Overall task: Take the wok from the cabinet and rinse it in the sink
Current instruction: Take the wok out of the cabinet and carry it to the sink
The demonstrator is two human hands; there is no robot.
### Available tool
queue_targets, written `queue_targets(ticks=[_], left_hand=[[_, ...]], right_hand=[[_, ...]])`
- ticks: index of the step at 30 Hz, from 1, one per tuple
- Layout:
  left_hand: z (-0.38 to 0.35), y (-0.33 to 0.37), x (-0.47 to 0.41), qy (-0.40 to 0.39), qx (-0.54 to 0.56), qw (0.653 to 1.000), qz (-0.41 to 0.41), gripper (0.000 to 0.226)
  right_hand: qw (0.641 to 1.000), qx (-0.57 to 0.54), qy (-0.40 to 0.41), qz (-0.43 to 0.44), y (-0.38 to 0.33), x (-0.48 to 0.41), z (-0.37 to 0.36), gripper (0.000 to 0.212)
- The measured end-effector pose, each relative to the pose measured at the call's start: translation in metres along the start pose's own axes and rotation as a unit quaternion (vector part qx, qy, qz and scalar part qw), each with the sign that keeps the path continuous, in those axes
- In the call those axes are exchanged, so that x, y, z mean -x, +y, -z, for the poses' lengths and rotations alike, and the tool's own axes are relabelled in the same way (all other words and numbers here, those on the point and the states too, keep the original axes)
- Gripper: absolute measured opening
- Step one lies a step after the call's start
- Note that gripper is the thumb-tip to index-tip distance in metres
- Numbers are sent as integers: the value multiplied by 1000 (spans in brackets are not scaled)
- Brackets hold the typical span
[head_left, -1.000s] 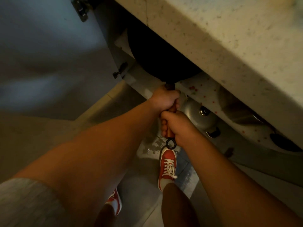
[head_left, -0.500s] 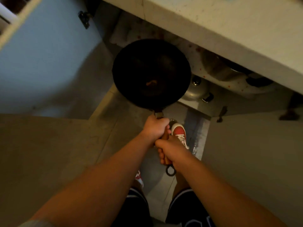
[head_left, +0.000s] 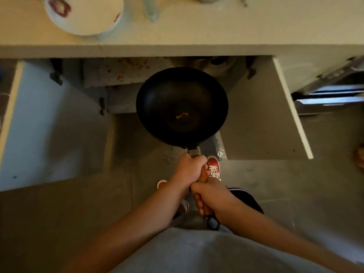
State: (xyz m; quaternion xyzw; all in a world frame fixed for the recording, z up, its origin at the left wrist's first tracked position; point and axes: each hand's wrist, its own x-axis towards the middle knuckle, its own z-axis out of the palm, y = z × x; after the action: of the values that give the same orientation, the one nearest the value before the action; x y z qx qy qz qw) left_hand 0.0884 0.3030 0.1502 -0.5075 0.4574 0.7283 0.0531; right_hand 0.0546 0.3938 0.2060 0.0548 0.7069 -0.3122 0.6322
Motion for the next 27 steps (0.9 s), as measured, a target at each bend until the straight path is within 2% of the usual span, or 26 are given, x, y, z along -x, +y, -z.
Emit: queue_targets(ticks=[7, 12, 17, 21, 27], left_hand=[[-49, 13, 49, -67, -76, 994, -36, 21], [-86, 13, 65, -83, -111, 990, -28, 20], [-128, 29, 75, -107, -139, 984, -39, 34], [-175, 53, 77, -151, -143, 975, -74, 9], [-255, 85, 72, -186, -186, 957, -122, 15]], right_hand=[[998, -48, 47, 19, 19, 69, 31, 22], [995, -70, 52, 45, 33, 101, 58, 13], [988, -118, 64, 79, 41, 124, 94, 8], [974, -174, 86, 113, 42, 132, 130, 10], [955, -235, 116, 141, 43, 131, 199, 17]])
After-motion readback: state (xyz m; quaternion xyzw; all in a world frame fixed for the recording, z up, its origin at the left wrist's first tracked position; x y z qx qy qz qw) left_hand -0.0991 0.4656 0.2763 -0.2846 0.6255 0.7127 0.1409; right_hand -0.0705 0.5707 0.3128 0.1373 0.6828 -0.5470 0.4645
